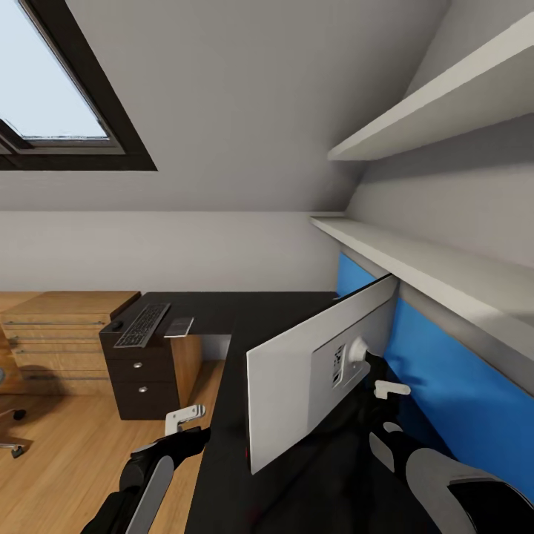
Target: In the bedroom, organize the workspace by keeping the computer under the desk, ensuring the monitor is on the desk, placing the keyboard on the desk next to the monitor, placing the mouse on the desk next to the keyboard, moving the folder from the swivel chair onto the desk next to the mouse, stacking the notebook on top of the folder with the pen on top of the notebook, and positioning the swivel chair next to the desk.
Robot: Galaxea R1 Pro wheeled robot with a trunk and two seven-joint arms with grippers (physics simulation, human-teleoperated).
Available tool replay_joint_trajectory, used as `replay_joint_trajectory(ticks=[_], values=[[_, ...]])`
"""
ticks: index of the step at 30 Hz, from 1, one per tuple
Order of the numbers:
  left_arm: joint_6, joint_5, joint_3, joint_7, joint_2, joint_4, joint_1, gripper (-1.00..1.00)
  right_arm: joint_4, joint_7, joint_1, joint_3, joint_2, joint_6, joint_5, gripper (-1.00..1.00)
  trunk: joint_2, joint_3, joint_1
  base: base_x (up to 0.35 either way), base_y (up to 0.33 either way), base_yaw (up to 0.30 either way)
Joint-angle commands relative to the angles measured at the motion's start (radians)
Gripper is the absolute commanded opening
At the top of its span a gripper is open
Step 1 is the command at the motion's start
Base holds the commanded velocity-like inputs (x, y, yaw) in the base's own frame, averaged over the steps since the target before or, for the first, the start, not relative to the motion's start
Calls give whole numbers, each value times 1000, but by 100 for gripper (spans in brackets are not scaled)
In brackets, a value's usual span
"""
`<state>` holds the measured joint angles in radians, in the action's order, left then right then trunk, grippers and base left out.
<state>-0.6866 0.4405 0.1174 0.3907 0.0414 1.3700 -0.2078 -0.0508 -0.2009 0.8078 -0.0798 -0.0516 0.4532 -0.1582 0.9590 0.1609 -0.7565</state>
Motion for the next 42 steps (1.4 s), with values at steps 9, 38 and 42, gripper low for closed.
replay_joint_trajectory(ticks=[9,38,42], values=[[-3,11,1,10,0,1,-1,100,2,-41,1,-21,-1,13,-31,-100,1,2,0,5,0,0],[-4,11,1,10,0,0,-1,100,3,-41,1,-21,1,14,-31,100,1,2,0,25,0,0],[-4,11,1,10,0,0,-1,100,3,-41,1,-21,1,15,-30,100,1,2,0,0,0,0]])
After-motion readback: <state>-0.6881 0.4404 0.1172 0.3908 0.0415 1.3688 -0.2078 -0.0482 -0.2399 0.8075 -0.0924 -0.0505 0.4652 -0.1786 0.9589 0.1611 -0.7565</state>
